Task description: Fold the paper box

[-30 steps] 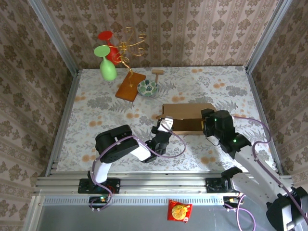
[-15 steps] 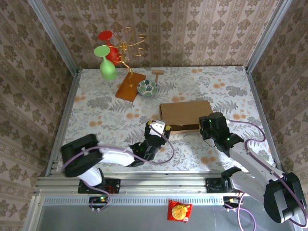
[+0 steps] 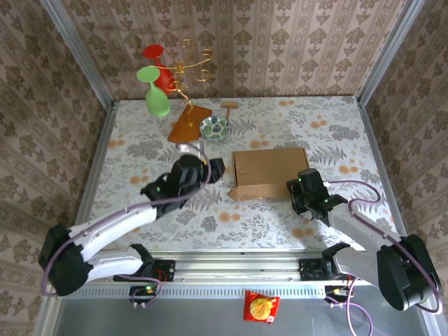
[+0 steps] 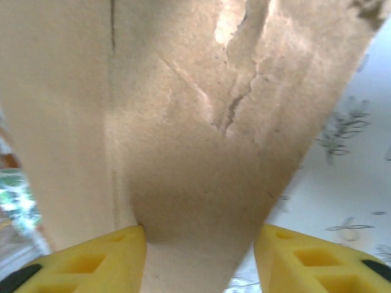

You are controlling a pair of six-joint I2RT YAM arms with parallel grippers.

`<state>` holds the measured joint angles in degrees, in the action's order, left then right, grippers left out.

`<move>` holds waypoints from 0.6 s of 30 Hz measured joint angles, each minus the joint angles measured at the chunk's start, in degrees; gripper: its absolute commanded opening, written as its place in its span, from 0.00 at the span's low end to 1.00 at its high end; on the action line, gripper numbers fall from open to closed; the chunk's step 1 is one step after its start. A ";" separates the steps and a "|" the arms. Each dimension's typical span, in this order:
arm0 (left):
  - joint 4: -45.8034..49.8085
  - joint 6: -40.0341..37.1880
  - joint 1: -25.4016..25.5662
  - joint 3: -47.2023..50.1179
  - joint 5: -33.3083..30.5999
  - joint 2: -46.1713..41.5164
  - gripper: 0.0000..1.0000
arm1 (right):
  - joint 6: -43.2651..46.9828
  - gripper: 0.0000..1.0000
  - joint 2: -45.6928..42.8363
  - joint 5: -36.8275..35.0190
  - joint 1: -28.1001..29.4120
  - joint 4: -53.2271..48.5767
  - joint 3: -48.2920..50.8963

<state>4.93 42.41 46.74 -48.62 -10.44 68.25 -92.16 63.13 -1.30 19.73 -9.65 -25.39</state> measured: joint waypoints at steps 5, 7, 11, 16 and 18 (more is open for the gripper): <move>6.47 -0.20 -4.59 -9.79 12.09 12.48 0.58 | 2.51 0.64 1.49 3.34 -1.18 -6.40 -3.50; 7.41 -0.50 -5.22 -11.21 15.04 16.31 0.58 | 4.11 0.68 0.70 3.85 -1.46 -9.79 -5.22; 7.58 -0.85 -5.88 -11.91 19.06 22.86 0.56 | 9.31 0.70 -2.51 4.15 -2.58 -17.81 -10.80; 5.25 -0.85 -6.73 -11.93 22.75 28.72 0.50 | 17.77 0.69 -4.42 4.98 -7.63 -24.57 -17.20; 4.48 -0.87 -7.04 -12.24 23.74 30.45 0.49 | 21.81 0.69 -4.42 5.73 -10.88 -26.75 -18.62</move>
<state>9.41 41.54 39.70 -60.86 13.30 98.70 -70.35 58.72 4.43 8.84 -36.40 -44.01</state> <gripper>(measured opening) 0.496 0.692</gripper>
